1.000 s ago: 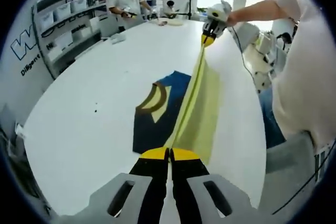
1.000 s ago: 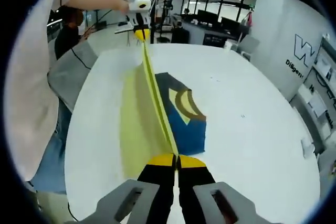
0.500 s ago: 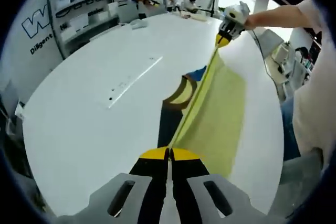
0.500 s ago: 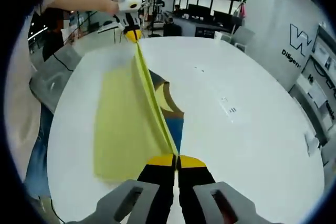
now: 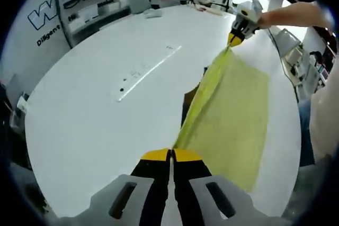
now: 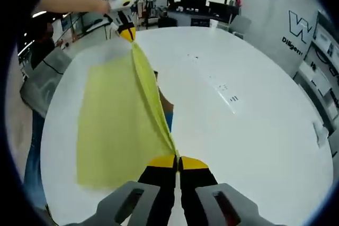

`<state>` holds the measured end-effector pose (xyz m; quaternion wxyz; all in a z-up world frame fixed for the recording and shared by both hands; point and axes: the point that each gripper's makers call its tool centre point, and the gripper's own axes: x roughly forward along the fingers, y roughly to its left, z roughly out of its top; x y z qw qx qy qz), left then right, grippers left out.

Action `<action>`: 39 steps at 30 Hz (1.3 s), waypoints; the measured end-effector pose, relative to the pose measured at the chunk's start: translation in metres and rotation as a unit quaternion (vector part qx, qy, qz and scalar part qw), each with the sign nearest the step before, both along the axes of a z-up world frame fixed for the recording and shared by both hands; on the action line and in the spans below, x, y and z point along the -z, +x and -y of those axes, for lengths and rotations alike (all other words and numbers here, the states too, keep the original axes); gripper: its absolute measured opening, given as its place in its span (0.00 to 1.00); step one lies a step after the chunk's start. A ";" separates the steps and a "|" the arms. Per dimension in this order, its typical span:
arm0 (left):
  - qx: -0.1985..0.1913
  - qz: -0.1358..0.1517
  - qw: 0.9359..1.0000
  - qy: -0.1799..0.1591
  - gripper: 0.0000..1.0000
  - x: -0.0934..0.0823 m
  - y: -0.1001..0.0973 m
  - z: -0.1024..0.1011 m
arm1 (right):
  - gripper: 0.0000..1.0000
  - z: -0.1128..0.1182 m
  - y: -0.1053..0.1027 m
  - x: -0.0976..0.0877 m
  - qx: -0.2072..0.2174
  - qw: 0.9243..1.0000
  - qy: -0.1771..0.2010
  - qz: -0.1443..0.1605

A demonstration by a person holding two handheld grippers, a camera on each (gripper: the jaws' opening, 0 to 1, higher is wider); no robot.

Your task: Fold the garment on the visible template until the final outline fits inside the template.

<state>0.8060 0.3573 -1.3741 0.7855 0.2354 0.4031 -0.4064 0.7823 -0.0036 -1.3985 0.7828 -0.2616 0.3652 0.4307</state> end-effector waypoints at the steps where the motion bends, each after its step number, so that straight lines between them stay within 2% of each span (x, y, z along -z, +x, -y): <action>1: -0.015 -0.001 1.000 -0.004 0.02 0.001 0.003 -0.003 | 0.00 0.005 0.002 0.000 0.021 1.000 0.000 -0.002; 2: -0.026 -0.004 0.999 -0.020 0.02 -0.001 0.003 -0.003 | 0.01 0.006 0.005 -0.001 0.027 1.000 0.005 0.007; 3: -0.029 -0.006 0.999 -0.025 0.01 -0.002 0.001 -0.002 | 0.04 0.007 0.003 -0.003 0.039 0.999 0.020 0.003; 7: -0.023 -0.009 0.999 -0.025 0.02 0.000 -0.016 -0.005 | 0.00 0.011 -0.011 -0.003 0.047 0.999 0.025 -0.004; 8: -0.022 -0.009 0.999 -0.026 0.02 0.000 -0.020 -0.006 | 0.00 0.009 -0.020 -0.002 0.055 0.998 0.038 -0.015; 14: -0.038 -0.028 0.997 -0.055 0.05 0.004 -0.054 -0.011 | 0.02 0.005 -0.063 0.002 0.070 0.995 0.062 -0.028; 18: -0.049 -0.046 0.995 -0.069 0.12 0.011 -0.086 -0.015 | 0.00 -0.003 -0.106 0.009 0.079 0.991 0.090 -0.063; 20: -0.048 -0.056 0.995 -0.071 0.16 0.016 -0.112 -0.017 | 0.02 -0.005 -0.125 0.012 0.075 0.991 0.090 -0.066; 22: -0.045 -0.058 0.995 -0.073 0.16 0.022 -0.123 -0.022 | 0.04 -0.007 -0.143 0.016 0.077 0.989 0.100 -0.079; 24: -0.049 -0.062 0.994 -0.075 0.16 0.025 -0.139 -0.024 | 0.06 -0.007 -0.158 0.020 0.073 0.990 0.091 -0.073; 26: -0.059 -0.064 0.992 -0.087 0.17 0.026 -0.151 -0.023 | 0.08 -0.010 -0.171 0.023 0.090 0.986 0.110 -0.088; 28: -0.065 -0.071 0.991 -0.096 0.18 0.030 -0.163 -0.020 | 0.13 -0.010 -0.181 0.028 0.092 0.986 0.105 -0.090; 34: -0.073 -0.078 0.989 -0.098 0.21 0.043 -0.184 -0.009 | 0.18 -0.012 -0.194 0.034 0.109 0.983 0.117 -0.093; 39: -0.075 -0.077 0.990 -0.091 0.23 0.053 -0.191 -0.001 | 0.20 -0.014 -0.193 0.035 0.120 0.980 0.131 -0.087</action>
